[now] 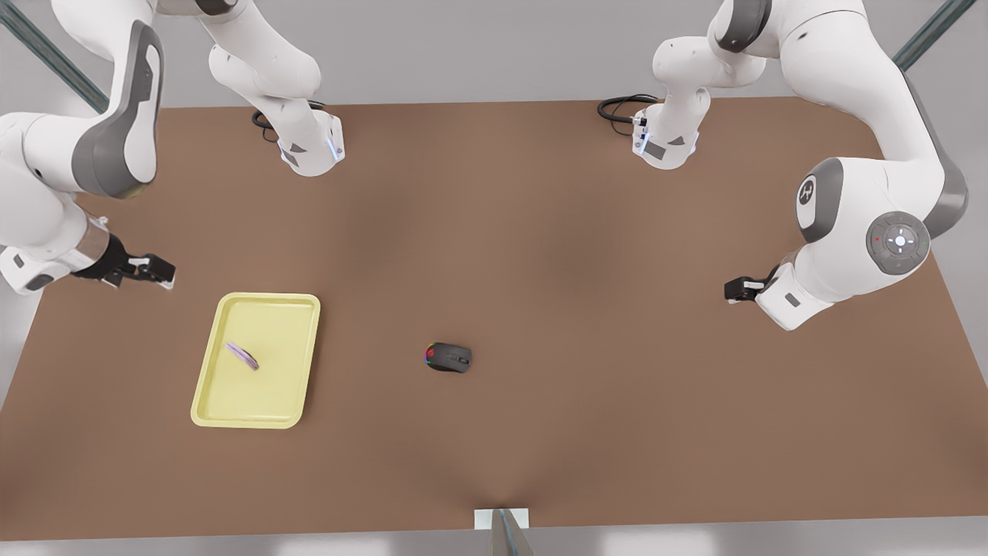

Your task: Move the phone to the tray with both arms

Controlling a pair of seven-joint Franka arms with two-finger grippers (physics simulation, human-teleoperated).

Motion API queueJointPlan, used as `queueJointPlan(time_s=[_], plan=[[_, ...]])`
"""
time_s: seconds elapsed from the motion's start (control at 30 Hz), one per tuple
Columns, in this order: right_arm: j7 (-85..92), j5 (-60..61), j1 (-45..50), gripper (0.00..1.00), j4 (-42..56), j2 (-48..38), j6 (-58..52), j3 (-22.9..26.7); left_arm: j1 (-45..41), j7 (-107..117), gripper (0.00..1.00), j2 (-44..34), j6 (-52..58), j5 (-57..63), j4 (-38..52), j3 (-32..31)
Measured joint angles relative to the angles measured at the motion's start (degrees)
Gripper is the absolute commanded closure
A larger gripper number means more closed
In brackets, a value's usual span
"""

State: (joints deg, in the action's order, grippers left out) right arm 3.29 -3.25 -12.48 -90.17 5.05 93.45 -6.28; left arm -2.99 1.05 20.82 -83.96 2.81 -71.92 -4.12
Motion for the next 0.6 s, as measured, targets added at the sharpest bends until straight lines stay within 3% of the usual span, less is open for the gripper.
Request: queueJointPlan(time_s=[0.6], plan=[[3.9,0.3,0.4,0.00,1.9,0.2,-3.2,0.7,0.0,0.0,0.00,-0.2,0.0,0.3,0.0,0.0]])
